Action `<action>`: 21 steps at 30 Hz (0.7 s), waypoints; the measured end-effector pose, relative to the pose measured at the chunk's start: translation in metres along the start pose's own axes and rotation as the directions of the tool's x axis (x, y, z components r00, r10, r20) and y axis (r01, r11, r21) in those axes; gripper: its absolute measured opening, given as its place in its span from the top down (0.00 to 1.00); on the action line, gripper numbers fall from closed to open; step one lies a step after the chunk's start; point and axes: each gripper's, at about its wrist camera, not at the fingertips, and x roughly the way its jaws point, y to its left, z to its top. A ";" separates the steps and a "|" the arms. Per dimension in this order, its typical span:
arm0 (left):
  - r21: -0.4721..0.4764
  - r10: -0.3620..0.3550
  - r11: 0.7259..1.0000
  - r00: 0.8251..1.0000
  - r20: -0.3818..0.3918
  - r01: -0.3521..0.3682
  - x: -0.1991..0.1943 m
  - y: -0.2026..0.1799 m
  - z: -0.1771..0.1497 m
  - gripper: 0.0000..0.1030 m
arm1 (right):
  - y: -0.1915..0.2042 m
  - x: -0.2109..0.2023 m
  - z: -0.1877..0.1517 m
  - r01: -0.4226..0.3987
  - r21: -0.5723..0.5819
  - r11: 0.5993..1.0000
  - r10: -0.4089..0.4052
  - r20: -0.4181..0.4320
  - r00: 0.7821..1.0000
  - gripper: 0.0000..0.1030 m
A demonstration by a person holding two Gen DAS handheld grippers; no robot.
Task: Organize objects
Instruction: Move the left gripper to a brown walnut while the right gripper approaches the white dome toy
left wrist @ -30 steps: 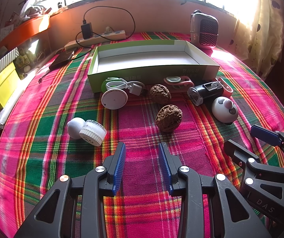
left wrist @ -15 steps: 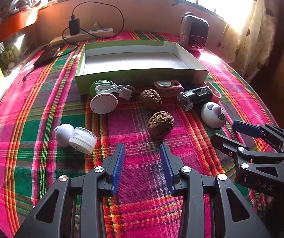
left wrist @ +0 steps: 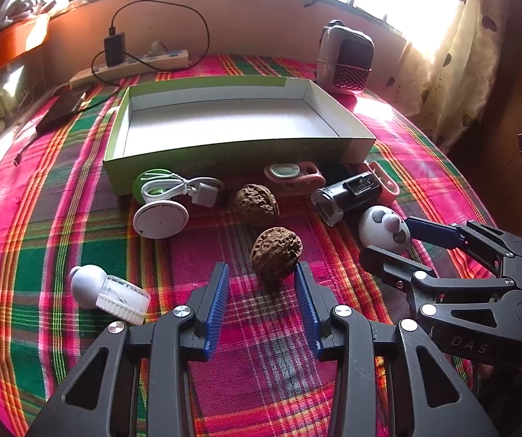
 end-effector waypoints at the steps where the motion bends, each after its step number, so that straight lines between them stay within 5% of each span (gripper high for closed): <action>1: 0.002 0.001 1.000 1.000 -0.002 -0.001 0.001 -0.001 0.001 0.66 | -0.002 0.000 0.001 -0.003 0.007 1.000 0.003 0.002 1.000 0.36; 9: 0.017 -0.017 1.000 1.000 -0.011 0.017 0.004 -0.005 0.007 0.66 | -0.003 0.002 0.003 -0.003 0.006 1.000 0.003 0.005 1.000 0.38; 21: 0.008 -0.003 1.000 1.000 -0.024 0.003 0.010 -0.003 0.015 0.66 | -0.006 0.002 0.004 -0.004 0.016 1.000 0.004 0.012 1.000 0.60</action>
